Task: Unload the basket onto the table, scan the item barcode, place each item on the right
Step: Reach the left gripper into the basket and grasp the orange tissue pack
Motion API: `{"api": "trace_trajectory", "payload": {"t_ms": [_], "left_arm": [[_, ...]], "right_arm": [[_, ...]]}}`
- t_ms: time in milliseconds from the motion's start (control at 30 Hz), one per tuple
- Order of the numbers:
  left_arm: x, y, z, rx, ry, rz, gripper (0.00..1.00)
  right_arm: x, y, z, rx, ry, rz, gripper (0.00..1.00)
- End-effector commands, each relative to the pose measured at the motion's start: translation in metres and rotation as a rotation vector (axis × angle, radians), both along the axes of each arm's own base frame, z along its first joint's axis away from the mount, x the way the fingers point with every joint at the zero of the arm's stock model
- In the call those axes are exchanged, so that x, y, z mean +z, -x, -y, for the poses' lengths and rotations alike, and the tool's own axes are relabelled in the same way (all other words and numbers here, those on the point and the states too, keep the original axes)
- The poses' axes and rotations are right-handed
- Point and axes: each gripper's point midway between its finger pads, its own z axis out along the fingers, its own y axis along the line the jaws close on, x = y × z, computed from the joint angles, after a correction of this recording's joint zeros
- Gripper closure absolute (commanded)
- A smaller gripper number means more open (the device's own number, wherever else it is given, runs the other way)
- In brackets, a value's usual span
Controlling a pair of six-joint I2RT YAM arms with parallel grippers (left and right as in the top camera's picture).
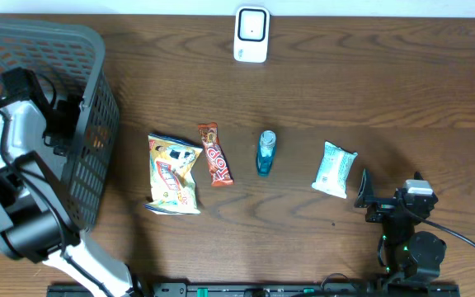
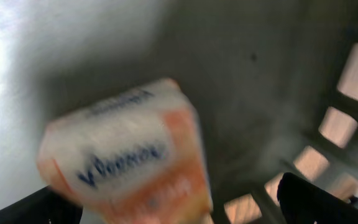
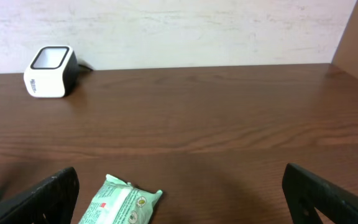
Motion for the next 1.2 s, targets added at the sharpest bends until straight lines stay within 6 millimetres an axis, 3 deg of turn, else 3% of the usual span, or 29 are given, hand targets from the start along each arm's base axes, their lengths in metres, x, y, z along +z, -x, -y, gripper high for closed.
{"api": "trace_trajectory", "payload": {"t_ms": [0, 200, 233, 300, 333, 400, 433, 600, 700, 833, 933, 1100, 1167], "left_arm": [[-0.018, -0.003, 0.004, 0.017, 0.044, -0.024, 0.02], [-0.048, 0.005, 0.008, 0.016, 0.079, -0.095, 0.02], [-0.052, 0.007, 0.01, 0.014, 0.086, -0.113, 0.12], [-0.057, 0.012, 0.012, -0.012, 0.091, -0.129, 0.55], [-0.057, 0.013, 0.013, -0.027, 0.09, -0.132, 0.7], [-0.057, 0.016, 0.014, -0.034, 0.093, -0.14, 0.89], [-0.057, 0.017, 0.014, -0.033, 0.096, -0.144, 0.92], [-0.054, 0.022, 0.015, -0.029, 0.105, -0.161, 0.92], [-0.041, 0.024, 0.01, -0.016, 0.099, -0.148, 0.93], [-0.007, 0.022, -0.004, 0.0, 0.051, -0.073, 0.93], [0.033, 0.025, -0.021, 0.027, -0.048, -0.001, 0.93], [0.124, 0.034, -0.042, 0.079, -0.274, 0.177, 0.93], [0.166, 0.039, -0.042, 0.094, -0.35, 0.282, 0.93]], "right_arm": [[0.0, 0.0, -0.002, 0.011, 0.011, 0.001, 0.01], [0.0, 0.0, -0.002, 0.011, 0.011, 0.001, 0.01], [0.0, 0.0, -0.002, 0.011, 0.011, 0.002, 0.01], [0.0, 0.0, -0.002, 0.011, 0.011, 0.001, 0.01], [0.0, 0.0, -0.002, 0.011, 0.011, 0.001, 0.01], [0.0, 0.0, -0.002, 0.011, 0.011, 0.002, 0.01], [0.0, 0.0, -0.002, 0.011, 0.011, 0.001, 0.01], [0.0, 0.0, -0.002, 0.011, 0.011, 0.002, 0.01], [0.0, 0.0, -0.002, 0.011, 0.011, 0.002, 0.01], [0.0, 0.0, -0.002, 0.011, 0.011, 0.002, 0.01], [0.0, 0.0, -0.002, 0.011, 0.011, 0.002, 0.01], [0.0, 0.0, -0.002, 0.011, 0.011, 0.002, 0.01], [0.0, 0.0, -0.002, 0.011, 0.011, 0.002, 0.01]]}}
